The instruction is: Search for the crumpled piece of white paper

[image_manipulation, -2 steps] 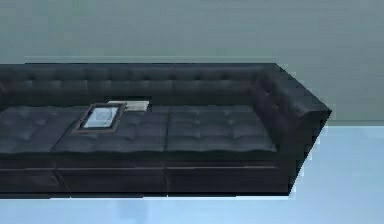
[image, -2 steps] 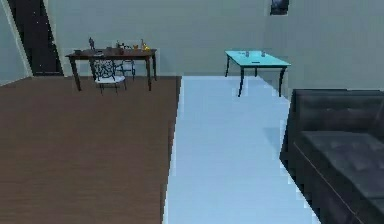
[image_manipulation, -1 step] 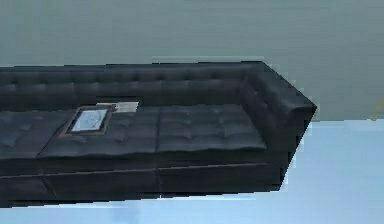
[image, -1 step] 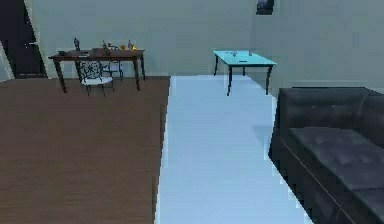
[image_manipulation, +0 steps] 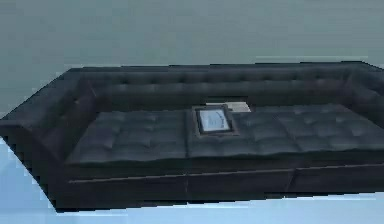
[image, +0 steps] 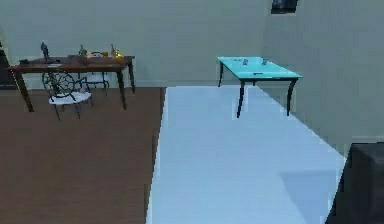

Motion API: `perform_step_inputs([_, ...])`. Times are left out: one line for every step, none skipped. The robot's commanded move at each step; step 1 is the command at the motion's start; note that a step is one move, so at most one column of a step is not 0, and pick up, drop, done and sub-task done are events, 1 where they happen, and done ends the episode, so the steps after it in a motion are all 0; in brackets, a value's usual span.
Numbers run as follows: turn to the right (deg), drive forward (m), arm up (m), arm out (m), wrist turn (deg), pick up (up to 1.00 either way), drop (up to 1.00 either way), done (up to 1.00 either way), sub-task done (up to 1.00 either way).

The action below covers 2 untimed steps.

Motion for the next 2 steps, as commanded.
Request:
perform_step_inputs([0.0,1.00,0.00,0.00,0.0,0.00,0.00,0.00,0.00])
perform_step_inputs([0.0,1.00,0.00,0.00,0.0,0.00,0.00,0.00,0.00])
